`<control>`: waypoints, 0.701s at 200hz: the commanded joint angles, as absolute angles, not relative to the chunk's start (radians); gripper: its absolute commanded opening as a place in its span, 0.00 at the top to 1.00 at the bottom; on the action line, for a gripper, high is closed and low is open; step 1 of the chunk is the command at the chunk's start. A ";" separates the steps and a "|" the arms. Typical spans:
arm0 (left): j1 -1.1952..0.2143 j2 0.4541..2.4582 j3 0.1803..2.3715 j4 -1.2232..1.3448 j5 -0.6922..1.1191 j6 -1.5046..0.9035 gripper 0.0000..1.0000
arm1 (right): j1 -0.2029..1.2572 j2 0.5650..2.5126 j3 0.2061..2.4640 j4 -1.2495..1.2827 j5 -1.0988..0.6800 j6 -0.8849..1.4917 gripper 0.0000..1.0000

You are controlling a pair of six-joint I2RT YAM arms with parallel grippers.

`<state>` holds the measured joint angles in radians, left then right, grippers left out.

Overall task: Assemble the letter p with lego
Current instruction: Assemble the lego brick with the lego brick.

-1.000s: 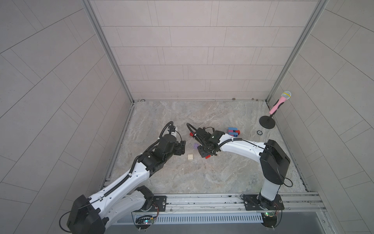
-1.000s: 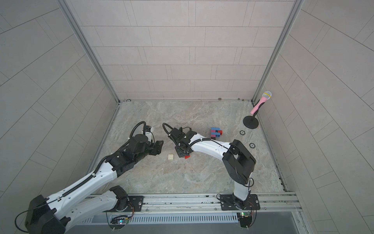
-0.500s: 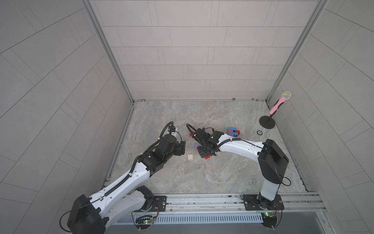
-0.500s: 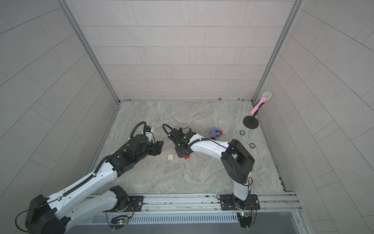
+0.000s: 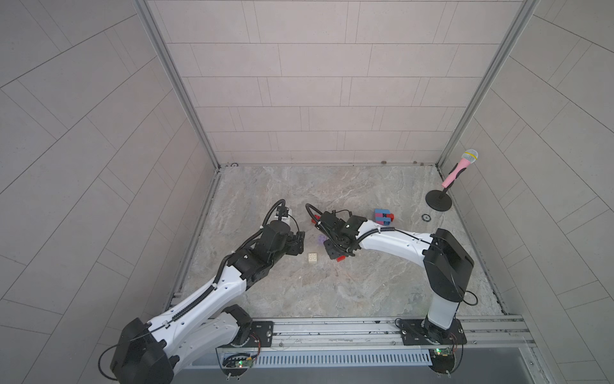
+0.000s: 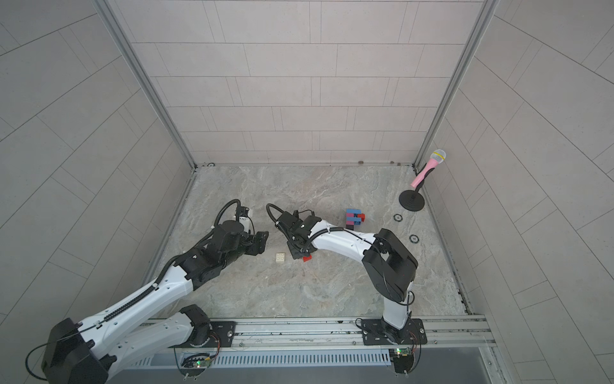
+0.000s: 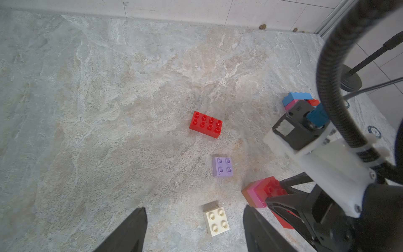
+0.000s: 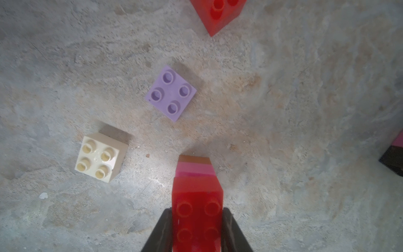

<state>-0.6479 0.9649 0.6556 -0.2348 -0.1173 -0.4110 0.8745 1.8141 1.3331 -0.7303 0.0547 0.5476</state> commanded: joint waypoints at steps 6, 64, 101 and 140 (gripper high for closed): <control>-0.647 0.965 0.649 -0.218 -0.127 -0.410 0.24 | 0.881 1.845 1.325 -0.827 0.077 0.572 0.91; -0.646 0.966 0.650 -0.218 -0.125 -0.411 0.24 | 0.881 1.881 1.374 -0.893 0.064 0.603 0.92; -0.645 0.969 0.649 -0.219 -0.126 -0.413 0.24 | 0.880 1.907 1.385 -0.907 0.059 0.664 0.93; -0.645 0.969 0.651 -0.225 -0.125 -0.414 0.24 | 0.879 1.926 1.406 -0.930 0.058 0.695 0.93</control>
